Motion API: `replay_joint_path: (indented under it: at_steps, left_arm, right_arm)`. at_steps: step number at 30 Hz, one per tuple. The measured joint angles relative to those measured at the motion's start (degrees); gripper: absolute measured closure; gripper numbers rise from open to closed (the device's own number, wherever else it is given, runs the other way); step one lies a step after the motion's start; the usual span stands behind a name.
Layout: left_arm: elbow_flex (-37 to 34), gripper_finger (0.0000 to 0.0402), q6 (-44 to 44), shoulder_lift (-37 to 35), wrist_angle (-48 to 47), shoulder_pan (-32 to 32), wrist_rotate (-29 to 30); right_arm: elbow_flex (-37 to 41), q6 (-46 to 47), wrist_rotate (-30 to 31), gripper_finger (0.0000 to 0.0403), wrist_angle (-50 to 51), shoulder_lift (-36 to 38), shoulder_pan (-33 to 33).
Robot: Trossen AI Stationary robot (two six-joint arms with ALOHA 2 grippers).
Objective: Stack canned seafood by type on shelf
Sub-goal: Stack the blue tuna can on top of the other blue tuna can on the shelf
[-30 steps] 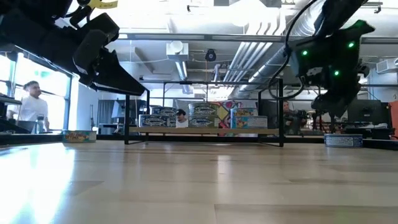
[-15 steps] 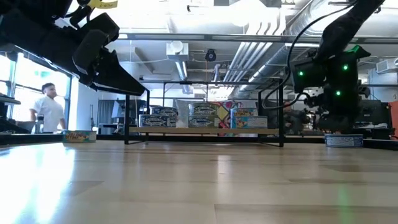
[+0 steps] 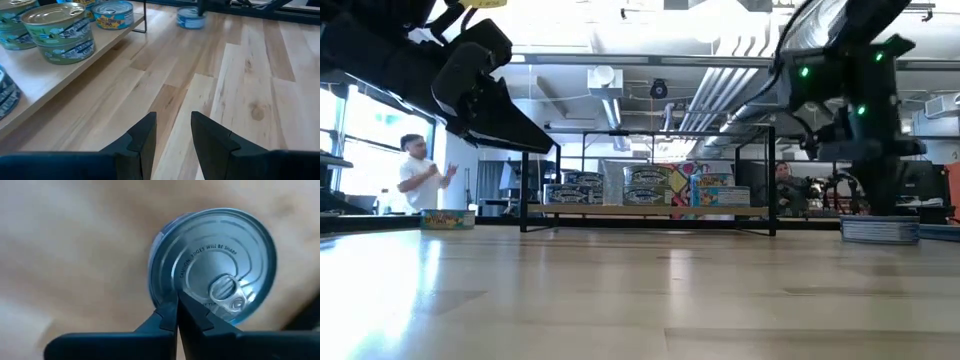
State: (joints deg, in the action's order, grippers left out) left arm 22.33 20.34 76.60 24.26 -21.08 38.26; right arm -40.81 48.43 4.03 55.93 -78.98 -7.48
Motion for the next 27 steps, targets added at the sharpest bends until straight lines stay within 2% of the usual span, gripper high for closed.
replay_joint_path:
  at_steps: [3, 6, 11, 17, 23, 25, 27]
  left_arm:
    - [0.02, 0.0289, 0.01, 0.0, 0.06, -0.05, -0.75]
    - [0.02, 0.0289, 0.0, 0.0, 0.08, -0.11, -0.81]
    - [0.02, 0.0289, -0.08, 0.0, 0.12, -0.11, -0.82]
    - [0.05, 0.0289, -2.85, 0.02, 3.13, -0.11, -0.86]
    - [0.07, 0.0289, -5.41, 0.02, 6.97, -0.11, -3.17]
    - [0.09, 0.0289, -5.51, 0.02, 7.51, -0.11, -4.27]
    - [0.09, 0.0289, -5.48, 0.02, 8.11, -0.14, -4.99]
  right_arm:
    - [-0.15, 3.64, -5.0, 0.0403, -2.26, 0.01, 5.3]
    - [-0.09, 6.2, -7.68, 0.0403, -9.43, -0.01, 11.02]
    - [0.16, 6.75, -6.76, 0.0403, -27.39, -1.95, 17.62]
    - [-0.02, 0.47, -2.77, 0.0403, -54.65, -13.22, 17.78]
    - [-0.25, -6.82, 0.61, 0.0403, -92.01, -28.65, 16.15]
    - [-1.66, -10.83, 1.58, 0.0403, -100.78, -31.84, 16.11]
    - [-3.58, -14.26, 1.83, 0.0403, -105.21, -32.43, 16.04]
